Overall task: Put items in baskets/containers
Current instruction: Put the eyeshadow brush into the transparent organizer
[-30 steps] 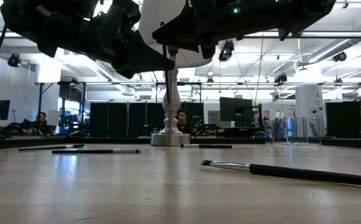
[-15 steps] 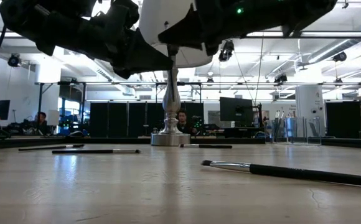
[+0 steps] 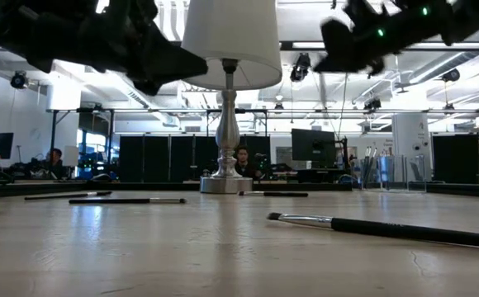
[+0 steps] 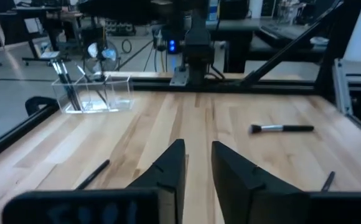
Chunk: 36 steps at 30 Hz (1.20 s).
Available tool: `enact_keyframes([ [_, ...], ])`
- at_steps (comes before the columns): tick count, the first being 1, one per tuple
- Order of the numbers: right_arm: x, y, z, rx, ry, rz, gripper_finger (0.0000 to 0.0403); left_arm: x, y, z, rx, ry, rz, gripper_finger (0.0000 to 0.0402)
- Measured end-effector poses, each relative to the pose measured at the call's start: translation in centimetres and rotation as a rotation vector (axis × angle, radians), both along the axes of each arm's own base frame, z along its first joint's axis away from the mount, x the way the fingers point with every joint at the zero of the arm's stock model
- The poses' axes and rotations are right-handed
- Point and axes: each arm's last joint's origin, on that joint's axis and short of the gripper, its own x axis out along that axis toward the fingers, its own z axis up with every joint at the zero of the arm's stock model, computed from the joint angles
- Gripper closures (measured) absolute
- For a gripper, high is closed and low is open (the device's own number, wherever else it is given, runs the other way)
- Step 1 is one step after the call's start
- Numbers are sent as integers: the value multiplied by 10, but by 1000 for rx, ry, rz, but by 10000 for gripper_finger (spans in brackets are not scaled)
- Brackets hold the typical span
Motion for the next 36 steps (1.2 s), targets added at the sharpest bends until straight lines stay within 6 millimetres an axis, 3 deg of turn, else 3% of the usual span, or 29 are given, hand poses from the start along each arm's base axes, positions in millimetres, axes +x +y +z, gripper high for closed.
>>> enact_keyframes([
  [7,-60,-63,-13,74,-74,-373,391,-6,1,1,-2,-11,-9,355],
  [15,-92,-105,-30,183,-135,-530,391,-5,1,-2,14,1,-11,371],
  [23,-102,-126,-48,284,-110,-625,391,-5,1,-2,13,1,-11,372],
  [36,-90,-148,-69,422,-53,-666,380,-5,1,-2,10,2,-11,372],
])
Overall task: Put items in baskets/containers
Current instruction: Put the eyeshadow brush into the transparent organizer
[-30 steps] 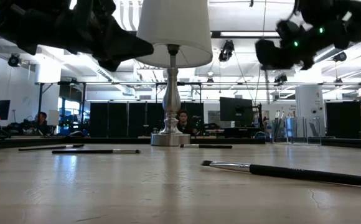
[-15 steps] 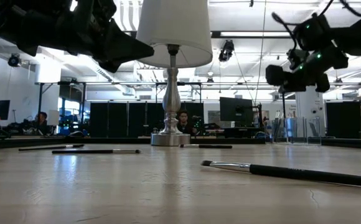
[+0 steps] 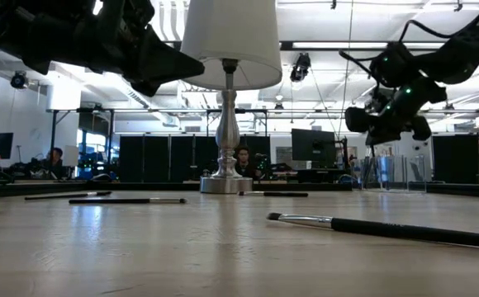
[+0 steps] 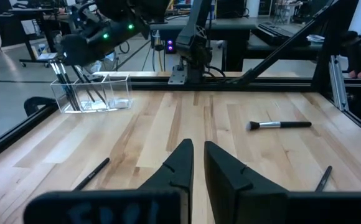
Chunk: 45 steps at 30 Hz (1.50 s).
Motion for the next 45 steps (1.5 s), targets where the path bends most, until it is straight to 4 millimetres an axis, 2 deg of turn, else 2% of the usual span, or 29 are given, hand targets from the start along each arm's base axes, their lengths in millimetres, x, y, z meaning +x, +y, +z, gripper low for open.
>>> enact_keyframes([
  [7,4,-4,8,59,30,-10,320,0,0,0,-3,0,0,372],
  [12,4,-4,17,68,39,-10,297,0,0,0,-4,0,0,372],
  [16,3,-3,23,96,88,4,301,0,0,0,-12,-1,1,372],
  [20,2,3,31,84,155,69,331,0,0,-1,-13,6,1,372],
  [24,-2,18,34,47,168,121,381,0,0,-3,-9,29,1,372],
  [26,-5,26,35,21,165,149,390,0,0,-3,-9,29,1,372],
  [33,-9,56,38,-42,114,257,394,0,0,-4,-5,39,1,372],
  [39,-2,80,34,-62,101,404,394,-1,0,-6,-1,60,2,372],
  [45,10,109,21,-98,112,541,394,0,-8,-15,-14,256,-18,385],
])
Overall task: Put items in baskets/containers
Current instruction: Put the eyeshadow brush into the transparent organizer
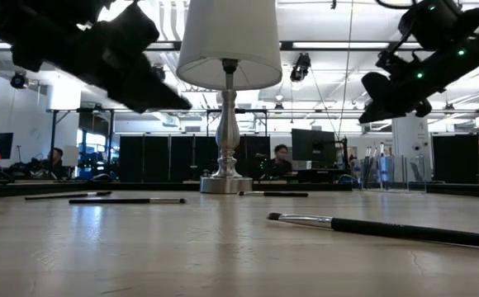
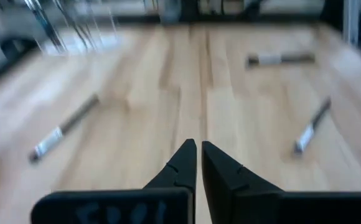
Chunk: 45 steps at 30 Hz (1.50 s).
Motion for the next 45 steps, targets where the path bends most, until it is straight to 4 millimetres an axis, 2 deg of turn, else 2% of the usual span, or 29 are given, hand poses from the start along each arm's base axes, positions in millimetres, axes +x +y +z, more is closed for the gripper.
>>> enact_keyframes([
  [6,8,26,-7,-39,-48,115,394,-7,-9,-10,-38,274,41,399],
  [10,14,39,-10,-55,-95,187,394,-13,-4,-16,-100,372,145,394],
  [15,21,48,-13,-79,-73,209,394,-13,11,-21,-155,381,214,372],
  [24,43,50,-9,-100,1,228,394,-8,26,-18,-180,359,188,322],
  [28,53,51,-8,-100,20,230,394,-3,26,-22,-173,363,183,319],
  [33,63,51,-7,-109,48,242,394,14,25,-36,-125,439,177,319],
  [38,67,53,-10,-108,71,250,394,31,25,-43,-76,475,167,319],
  [45,68,58,-10,-110,62,275,394,40,29,-51,-65,552,163,319],
])
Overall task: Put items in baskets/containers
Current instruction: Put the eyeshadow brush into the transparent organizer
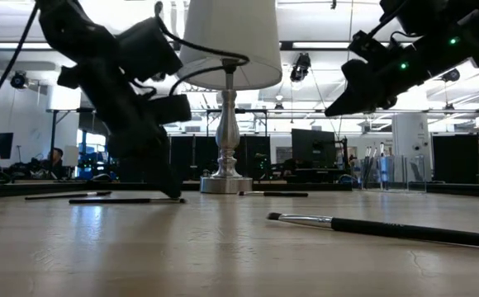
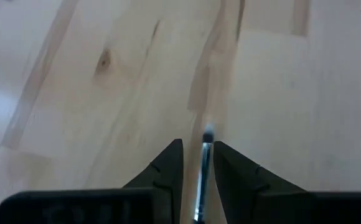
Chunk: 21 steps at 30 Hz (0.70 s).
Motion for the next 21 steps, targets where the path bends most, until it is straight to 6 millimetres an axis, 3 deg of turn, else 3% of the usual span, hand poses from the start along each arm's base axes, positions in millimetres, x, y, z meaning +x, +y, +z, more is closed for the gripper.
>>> enact_keyframes([
  [10,0,3,0,-3,-2,14,394,2,2,-10,-29,35,-19,323],
  [17,0,3,1,-10,3,17,394,1,1,-12,-67,57,-30,389],
  [21,0,3,1,-26,16,25,394,1,0,-12,-112,70,-31,395],
])
